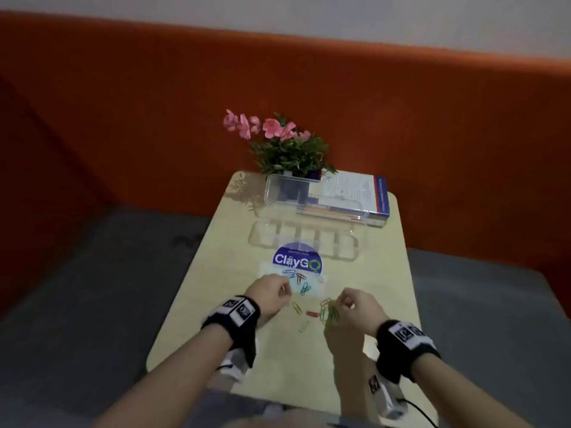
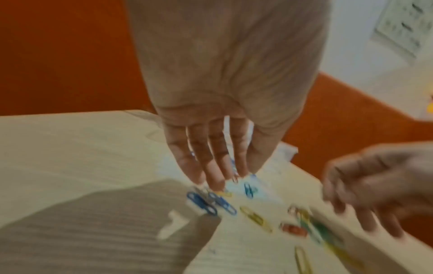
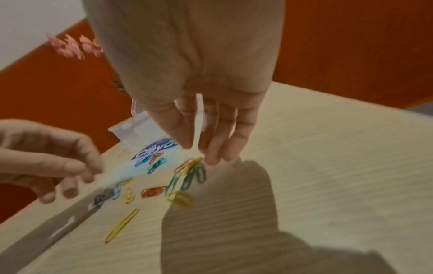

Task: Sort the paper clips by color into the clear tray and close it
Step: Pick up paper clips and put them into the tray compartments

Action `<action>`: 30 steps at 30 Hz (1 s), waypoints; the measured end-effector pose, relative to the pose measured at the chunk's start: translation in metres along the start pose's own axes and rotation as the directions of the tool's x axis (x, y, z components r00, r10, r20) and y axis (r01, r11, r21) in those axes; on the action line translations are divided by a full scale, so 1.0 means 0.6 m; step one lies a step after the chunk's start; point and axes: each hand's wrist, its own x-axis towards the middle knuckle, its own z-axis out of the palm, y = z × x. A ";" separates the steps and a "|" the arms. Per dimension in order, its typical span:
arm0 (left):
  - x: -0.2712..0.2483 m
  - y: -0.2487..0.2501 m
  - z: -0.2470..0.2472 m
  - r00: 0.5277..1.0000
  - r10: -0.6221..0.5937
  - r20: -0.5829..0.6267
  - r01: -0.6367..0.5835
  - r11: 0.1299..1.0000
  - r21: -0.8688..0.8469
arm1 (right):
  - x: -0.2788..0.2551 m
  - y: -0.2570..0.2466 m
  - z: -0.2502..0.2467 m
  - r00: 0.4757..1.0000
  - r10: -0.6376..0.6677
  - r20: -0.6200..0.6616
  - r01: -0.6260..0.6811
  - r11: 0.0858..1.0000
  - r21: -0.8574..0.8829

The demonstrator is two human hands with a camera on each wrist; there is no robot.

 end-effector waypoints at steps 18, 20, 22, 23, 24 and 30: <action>0.096 -0.021 0.007 0.995 0.095 -0.041 -0.075 0.936 0.345 | 0.090 -0.076 0.052 0.983 -0.020 -0.180 0.003 0.996 -0.093; 0.093 -0.027 0.012 0.989 0.145 -0.030 -0.125 0.926 0.357 | 0.086 -0.077 0.059 0.986 -0.033 -0.163 0.012 0.991 -0.130; 0.087 -0.031 0.015 0.980 0.198 -0.019 -0.180 0.921 0.346 | 0.075 -0.074 0.064 0.981 -0.064 -0.183 0.035 0.987 -0.158; 0.082 -0.033 0.016 0.977 0.214 -0.026 -0.193 0.921 0.339 | 0.068 -0.070 0.065 0.977 -0.083 -0.197 0.053 0.987 -0.152; 0.078 -0.035 0.016 0.974 0.220 -0.061 -0.191 0.930 0.315 | 0.062 -0.065 0.063 0.972 -0.085 -0.217 0.061 0.992 -0.114; 0.085 -0.032 0.002 0.966 -0.010 -0.257 0.019 0.999 0.033 | 0.075 -0.046 0.054 0.955 0.083 -0.283 -0.066 0.995 0.071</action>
